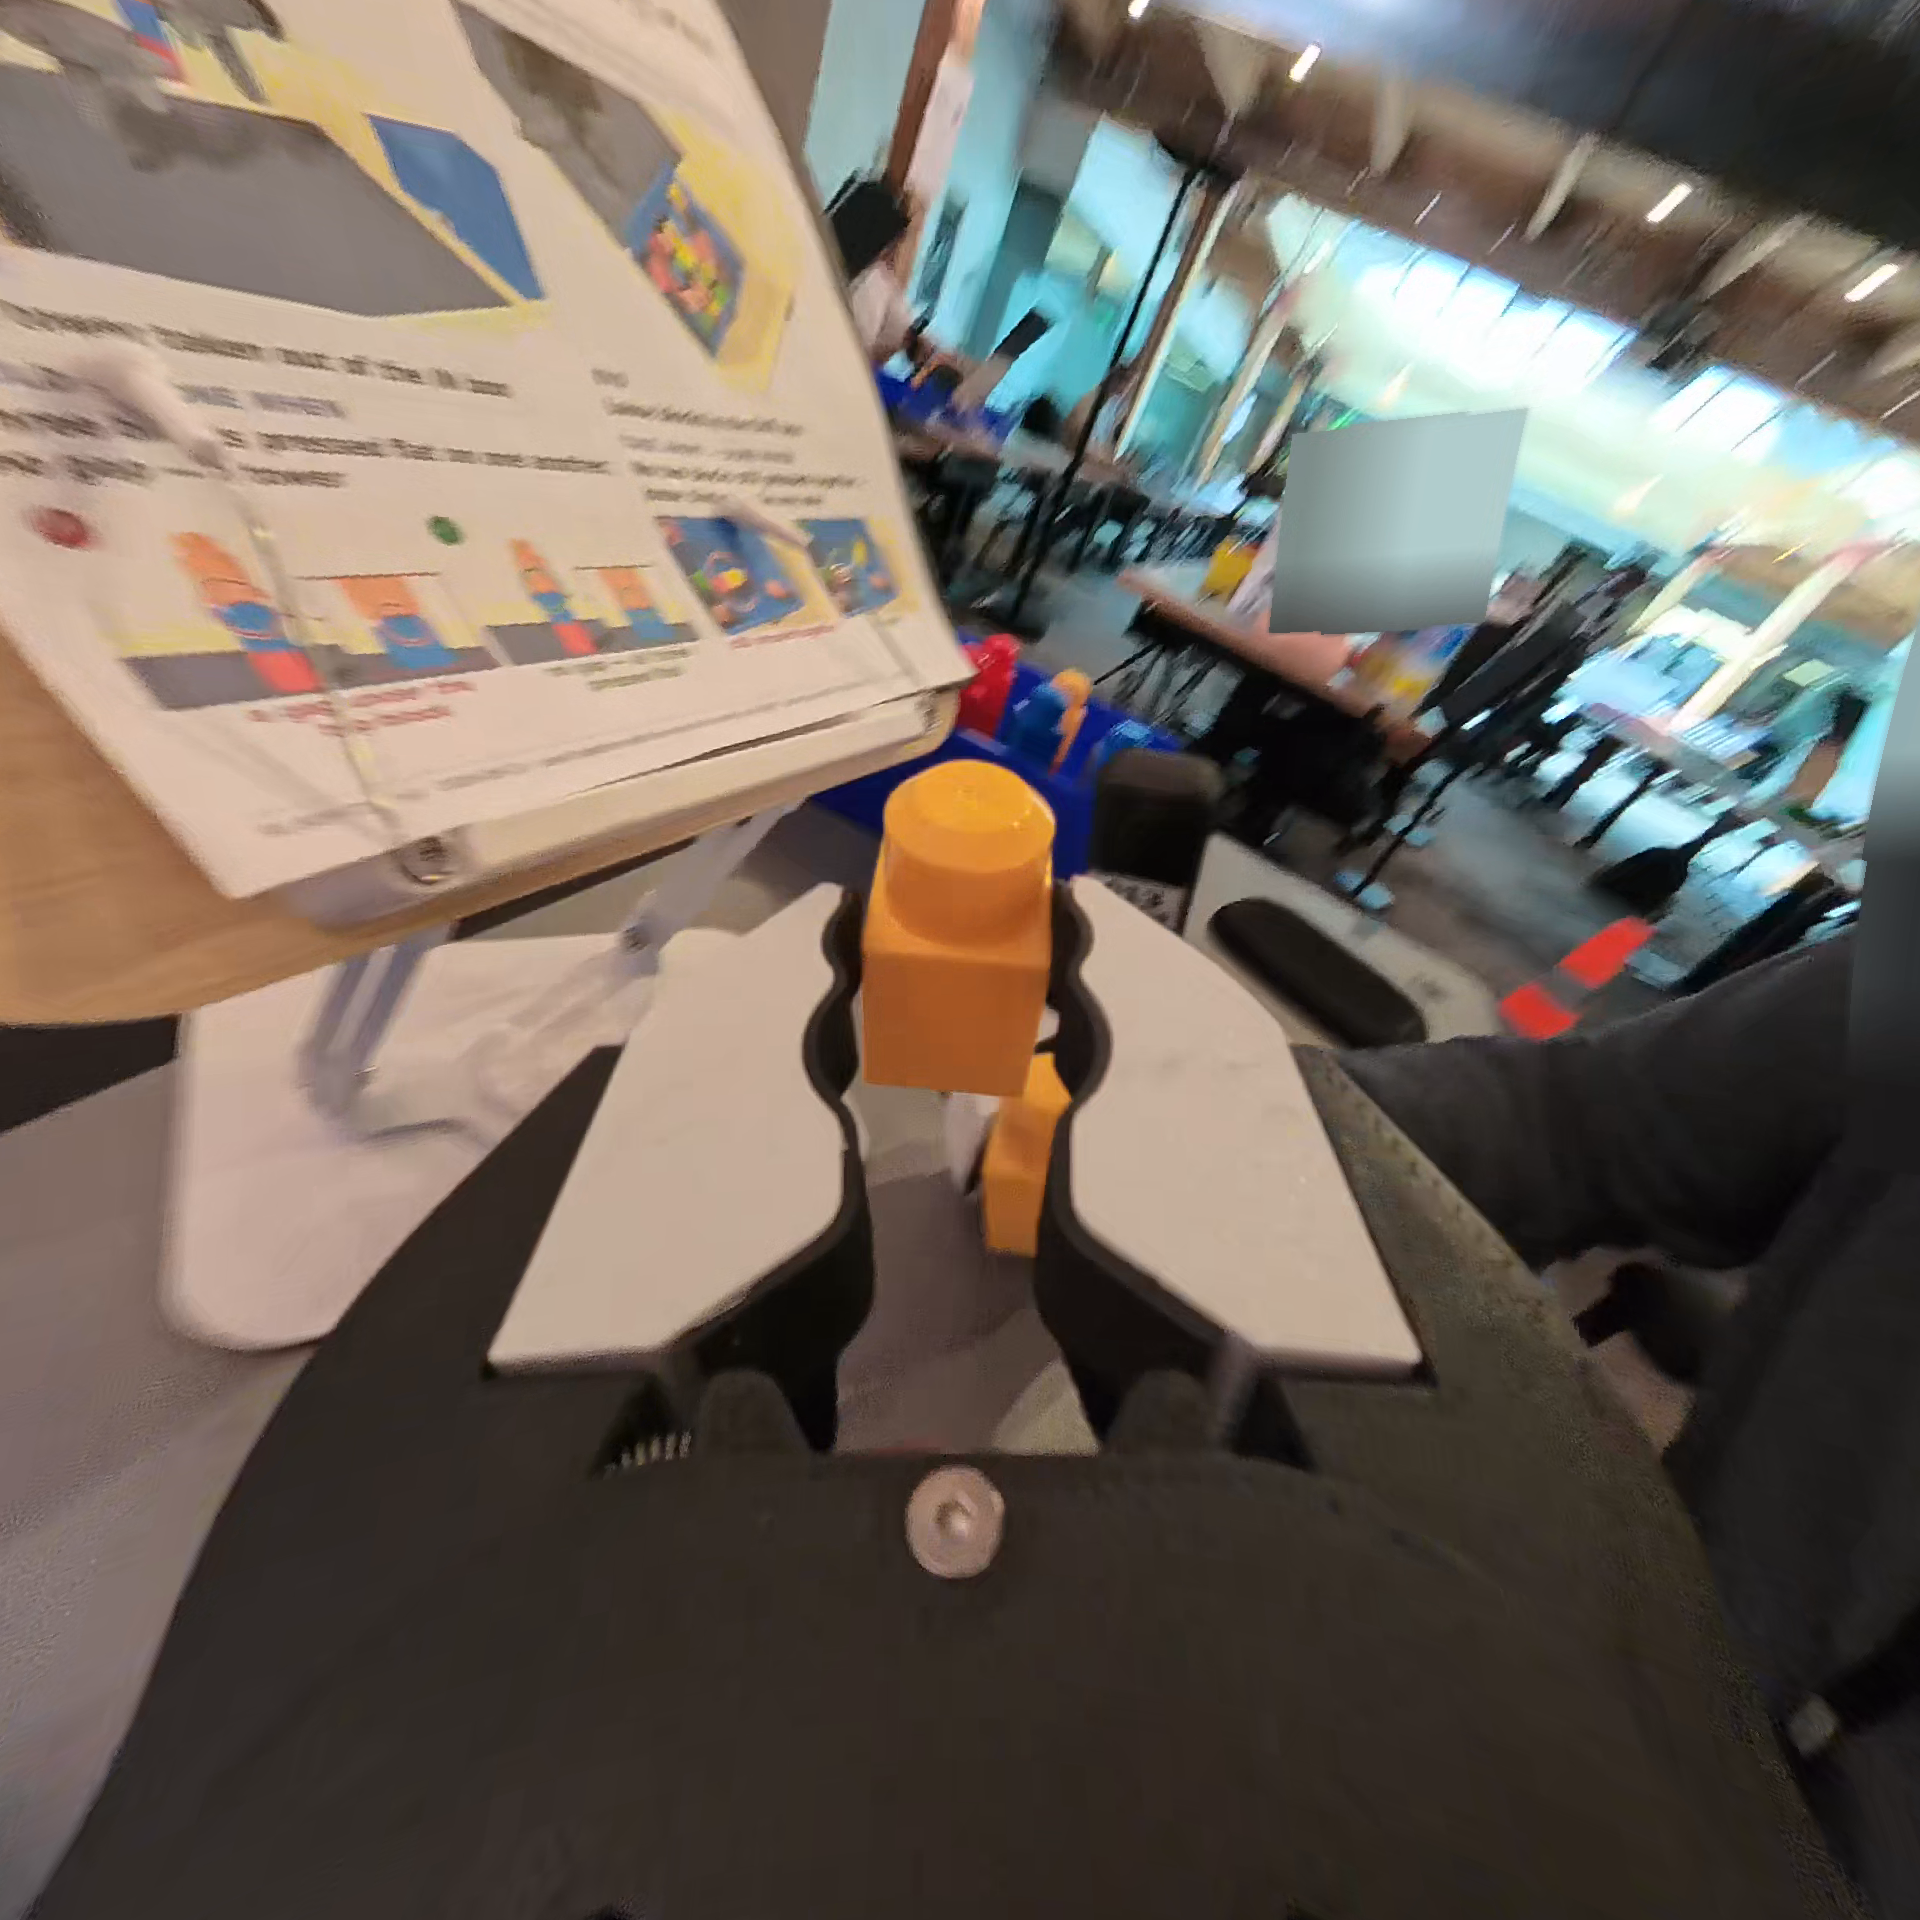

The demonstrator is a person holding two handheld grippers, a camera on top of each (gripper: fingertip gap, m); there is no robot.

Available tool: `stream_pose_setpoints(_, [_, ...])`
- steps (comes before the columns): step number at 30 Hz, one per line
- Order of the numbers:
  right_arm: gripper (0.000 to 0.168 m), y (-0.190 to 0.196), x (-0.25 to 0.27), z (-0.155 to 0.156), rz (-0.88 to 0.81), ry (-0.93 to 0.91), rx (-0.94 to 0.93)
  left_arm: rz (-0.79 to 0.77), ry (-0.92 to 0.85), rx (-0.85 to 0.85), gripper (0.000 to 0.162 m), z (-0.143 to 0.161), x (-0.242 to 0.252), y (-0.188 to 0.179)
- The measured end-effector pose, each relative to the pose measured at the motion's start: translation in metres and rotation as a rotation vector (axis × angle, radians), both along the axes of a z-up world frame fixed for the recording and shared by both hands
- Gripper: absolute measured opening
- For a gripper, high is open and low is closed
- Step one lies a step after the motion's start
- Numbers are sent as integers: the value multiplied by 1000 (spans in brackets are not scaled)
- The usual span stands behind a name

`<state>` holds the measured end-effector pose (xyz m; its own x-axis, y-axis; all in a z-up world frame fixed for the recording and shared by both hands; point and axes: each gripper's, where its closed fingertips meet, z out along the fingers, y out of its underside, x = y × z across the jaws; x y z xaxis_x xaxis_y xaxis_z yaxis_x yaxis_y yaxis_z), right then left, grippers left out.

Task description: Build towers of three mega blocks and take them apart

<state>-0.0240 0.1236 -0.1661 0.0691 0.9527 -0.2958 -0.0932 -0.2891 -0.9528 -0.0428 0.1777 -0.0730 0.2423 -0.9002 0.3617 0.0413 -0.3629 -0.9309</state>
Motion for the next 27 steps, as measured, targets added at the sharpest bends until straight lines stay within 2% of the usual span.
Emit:
stream_pose_setpoints(6, [37, 2, 2, 1, -12, 13, -6, -82, -37, -12, 34, -16, 27, -16])
stream_pose_setpoints(14, [37, 3, 4, 2, -18, 23, -4, -158, 49, 18, 34, -30, 39, -30])
stream_pose_setpoints(27, [37, 3, 4, 2, -30, 10, 14, -189, 6, -45, 34, -38, 35, -31])
